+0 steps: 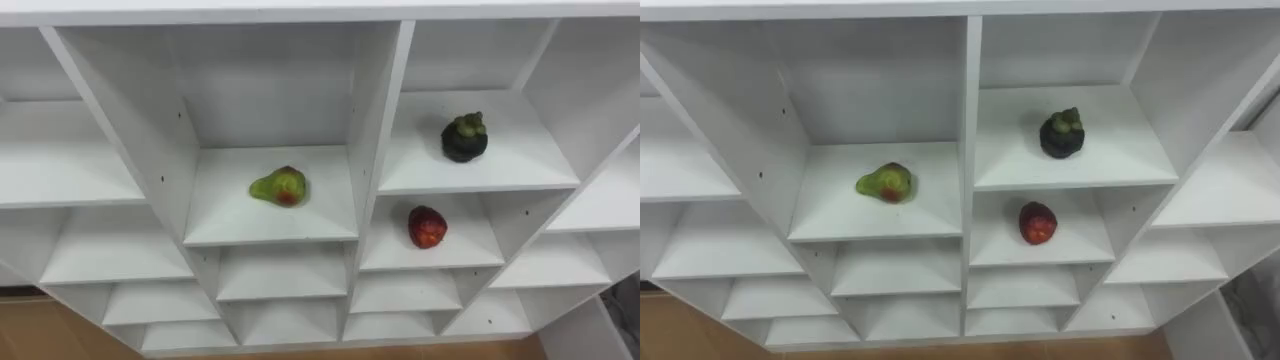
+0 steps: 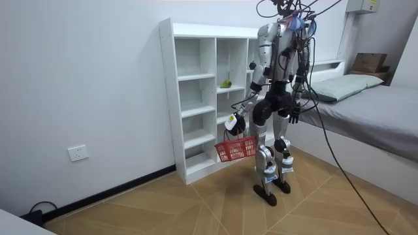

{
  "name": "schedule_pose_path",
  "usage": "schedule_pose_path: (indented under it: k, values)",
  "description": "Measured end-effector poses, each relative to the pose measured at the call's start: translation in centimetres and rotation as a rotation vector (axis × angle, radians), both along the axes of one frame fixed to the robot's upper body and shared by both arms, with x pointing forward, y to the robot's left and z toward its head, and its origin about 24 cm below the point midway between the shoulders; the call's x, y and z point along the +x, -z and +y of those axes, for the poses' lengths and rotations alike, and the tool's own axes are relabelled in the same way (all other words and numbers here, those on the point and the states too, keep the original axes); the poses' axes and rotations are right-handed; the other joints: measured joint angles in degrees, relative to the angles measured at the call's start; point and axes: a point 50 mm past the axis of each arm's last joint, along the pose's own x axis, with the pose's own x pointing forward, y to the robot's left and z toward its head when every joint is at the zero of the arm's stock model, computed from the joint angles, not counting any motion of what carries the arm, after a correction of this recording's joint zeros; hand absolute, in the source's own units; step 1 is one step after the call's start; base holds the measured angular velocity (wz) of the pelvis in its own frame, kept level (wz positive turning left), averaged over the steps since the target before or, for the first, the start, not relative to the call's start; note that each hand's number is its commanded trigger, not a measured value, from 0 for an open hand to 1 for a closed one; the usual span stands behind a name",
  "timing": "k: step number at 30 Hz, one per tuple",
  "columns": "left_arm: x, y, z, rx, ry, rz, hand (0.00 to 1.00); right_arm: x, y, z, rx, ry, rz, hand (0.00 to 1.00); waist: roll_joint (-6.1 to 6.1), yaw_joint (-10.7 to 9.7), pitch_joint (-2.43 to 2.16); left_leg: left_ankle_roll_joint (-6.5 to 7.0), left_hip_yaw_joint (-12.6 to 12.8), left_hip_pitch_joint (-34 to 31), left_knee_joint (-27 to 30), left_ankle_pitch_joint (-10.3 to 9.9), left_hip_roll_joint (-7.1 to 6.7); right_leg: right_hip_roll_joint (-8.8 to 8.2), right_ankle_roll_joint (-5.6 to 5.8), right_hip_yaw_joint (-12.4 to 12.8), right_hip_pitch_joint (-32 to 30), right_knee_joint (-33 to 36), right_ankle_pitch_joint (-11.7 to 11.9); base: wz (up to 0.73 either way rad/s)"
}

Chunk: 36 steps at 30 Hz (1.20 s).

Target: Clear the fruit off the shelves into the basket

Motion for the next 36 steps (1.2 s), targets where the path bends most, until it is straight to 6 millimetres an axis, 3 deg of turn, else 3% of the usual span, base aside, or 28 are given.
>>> schedule_pose_path:
  k: [7,17,25,30,36]
  values:
    - [-0.3,0.0,0.0,0.001,0.009,0.007,1.00,0.6,-0.3,-0.5,0.002,0.052,-0.062,0.00,-0.01,1.3,0.53,-0.01,-1.2,-0.1,-0.2,0.0,-0.15,-0.33,0.01,-0.7,0.6,-0.6,0.0,0.08]
    - [1.0,-0.3,0.0,0.010,0.018,-0.066,1.00,2.1,-0.7,-0.5,0.022,0.128,-0.197,0.00,-0.99,1.8,0.31,-0.01,-1.8,-1.7,0.8,0.0,-0.58,-0.44,0.04,-1.7,0.0,-0.7,0.0,0.04]
    - [1.4,-0.4,0.1,0.020,0.028,-0.104,1.00,1.7,-0.7,-0.4,0.039,0.166,-0.224,0.00,-1.45,1.8,-0.02,0.00,-1.2,-1.7,0.8,0.0,-0.49,-0.41,0.05,-1.4,-0.3,-0.6,0.0,-0.02]
    - [2.2,-0.5,-0.1,0.019,0.045,-0.133,1.00,1.9,-0.8,-0.4,0.032,0.163,-0.242,0.00,-1.36,1.6,0.15,0.01,-0.8,-1.7,0.7,0.0,-0.46,-0.38,0.14,-0.6,-0.4,-0.6,0.1,-0.04]
    - [2.5,-0.7,-0.3,0.035,0.045,-0.184,1.00,3.5,-1.6,-0.4,0.009,0.149,-0.356,0.00,-0.43,1.4,0.29,0.02,-0.4,-1.7,0.7,0.0,-0.47,-0.30,0.27,0.0,-0.5,-0.6,0.2,-0.04]
